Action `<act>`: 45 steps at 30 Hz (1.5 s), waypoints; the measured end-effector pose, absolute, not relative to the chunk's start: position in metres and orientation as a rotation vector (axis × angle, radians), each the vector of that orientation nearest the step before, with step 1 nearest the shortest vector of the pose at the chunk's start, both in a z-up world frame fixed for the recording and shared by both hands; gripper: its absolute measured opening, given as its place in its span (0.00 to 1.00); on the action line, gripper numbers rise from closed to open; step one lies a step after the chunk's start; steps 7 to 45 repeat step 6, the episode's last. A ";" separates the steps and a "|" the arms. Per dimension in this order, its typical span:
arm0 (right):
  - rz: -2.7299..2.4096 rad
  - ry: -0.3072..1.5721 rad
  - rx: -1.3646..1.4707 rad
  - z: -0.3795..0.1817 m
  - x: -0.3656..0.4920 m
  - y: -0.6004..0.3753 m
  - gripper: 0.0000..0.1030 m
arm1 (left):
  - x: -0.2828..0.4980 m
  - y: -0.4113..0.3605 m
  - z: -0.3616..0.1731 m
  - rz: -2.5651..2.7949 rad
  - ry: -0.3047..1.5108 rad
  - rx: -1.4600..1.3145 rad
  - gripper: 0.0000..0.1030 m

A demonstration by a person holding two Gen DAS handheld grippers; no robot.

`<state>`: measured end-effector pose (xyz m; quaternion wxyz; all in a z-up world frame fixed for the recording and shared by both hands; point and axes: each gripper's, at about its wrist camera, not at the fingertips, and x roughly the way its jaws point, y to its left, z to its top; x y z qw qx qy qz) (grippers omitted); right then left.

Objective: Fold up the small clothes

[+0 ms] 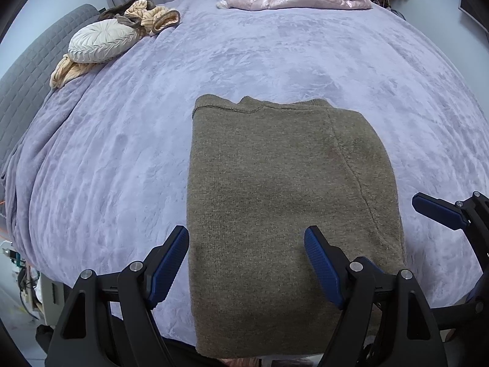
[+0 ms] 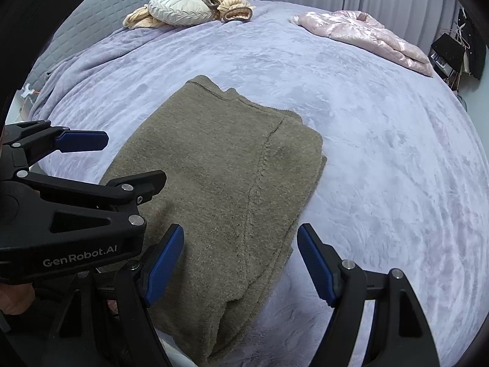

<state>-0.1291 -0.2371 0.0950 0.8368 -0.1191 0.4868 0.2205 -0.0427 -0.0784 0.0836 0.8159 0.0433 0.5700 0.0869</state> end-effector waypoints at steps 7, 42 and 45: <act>0.466 1.030 -0.237 0.092 -0.130 -0.243 0.77 | -0.044 -0.082 0.084 0.204 1.205 0.106 0.76; 0.466 1.030 -0.237 0.092 -0.130 -0.243 0.77 | -0.044 -0.082 0.084 0.204 1.205 0.106 0.76; 0.466 1.030 -0.237 0.092 -0.130 -0.243 0.77 | -0.044 -0.082 0.084 0.204 1.205 0.106 0.76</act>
